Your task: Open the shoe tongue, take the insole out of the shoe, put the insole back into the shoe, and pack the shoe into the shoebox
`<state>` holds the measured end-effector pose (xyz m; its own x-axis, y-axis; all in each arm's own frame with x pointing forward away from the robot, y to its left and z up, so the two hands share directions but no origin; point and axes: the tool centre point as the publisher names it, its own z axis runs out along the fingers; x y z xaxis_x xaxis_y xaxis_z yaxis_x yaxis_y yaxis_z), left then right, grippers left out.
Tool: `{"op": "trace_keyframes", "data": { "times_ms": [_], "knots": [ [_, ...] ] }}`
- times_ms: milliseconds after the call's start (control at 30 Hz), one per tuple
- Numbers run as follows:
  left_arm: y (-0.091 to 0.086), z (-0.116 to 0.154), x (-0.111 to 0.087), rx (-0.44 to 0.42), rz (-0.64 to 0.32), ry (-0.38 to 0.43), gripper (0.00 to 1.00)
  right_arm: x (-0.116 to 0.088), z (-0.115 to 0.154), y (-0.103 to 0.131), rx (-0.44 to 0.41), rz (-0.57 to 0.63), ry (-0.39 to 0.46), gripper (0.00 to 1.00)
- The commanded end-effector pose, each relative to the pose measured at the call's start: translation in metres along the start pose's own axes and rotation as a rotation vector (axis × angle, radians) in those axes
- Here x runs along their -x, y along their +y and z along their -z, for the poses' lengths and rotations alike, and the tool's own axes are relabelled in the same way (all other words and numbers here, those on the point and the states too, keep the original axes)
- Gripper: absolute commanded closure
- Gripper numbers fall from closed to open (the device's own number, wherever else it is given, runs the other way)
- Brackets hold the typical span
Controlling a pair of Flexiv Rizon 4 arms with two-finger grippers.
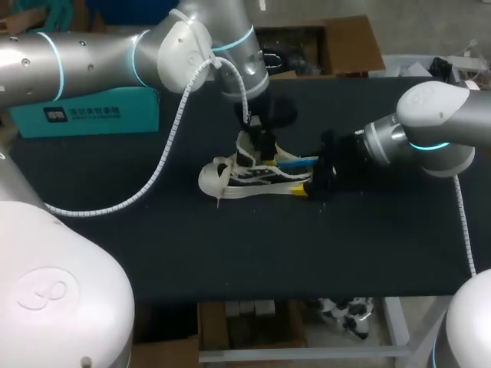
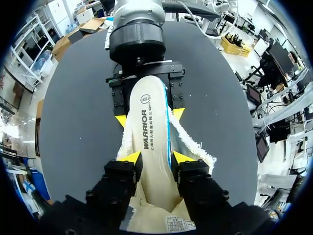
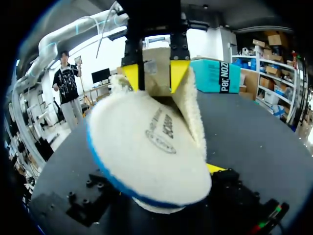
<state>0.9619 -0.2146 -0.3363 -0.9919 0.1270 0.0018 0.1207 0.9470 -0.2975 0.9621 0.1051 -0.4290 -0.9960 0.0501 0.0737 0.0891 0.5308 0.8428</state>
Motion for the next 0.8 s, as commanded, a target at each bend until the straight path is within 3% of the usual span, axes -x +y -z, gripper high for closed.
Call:
{"op": "trace_keyframes", "data": {
  "times_ms": [33,800],
  "knots": [
    [-0.009,-0.004,0.000,0.022,-0.006,-0.009,0.58,0.000,-0.004,-0.004,0.002,0.000,0.003,1.00],
    [-0.043,-0.021,-0.008,0.020,-0.068,-0.022,0.54,0.000,-0.004,-0.004,0.002,0.000,0.003,1.00]
  ]
}}
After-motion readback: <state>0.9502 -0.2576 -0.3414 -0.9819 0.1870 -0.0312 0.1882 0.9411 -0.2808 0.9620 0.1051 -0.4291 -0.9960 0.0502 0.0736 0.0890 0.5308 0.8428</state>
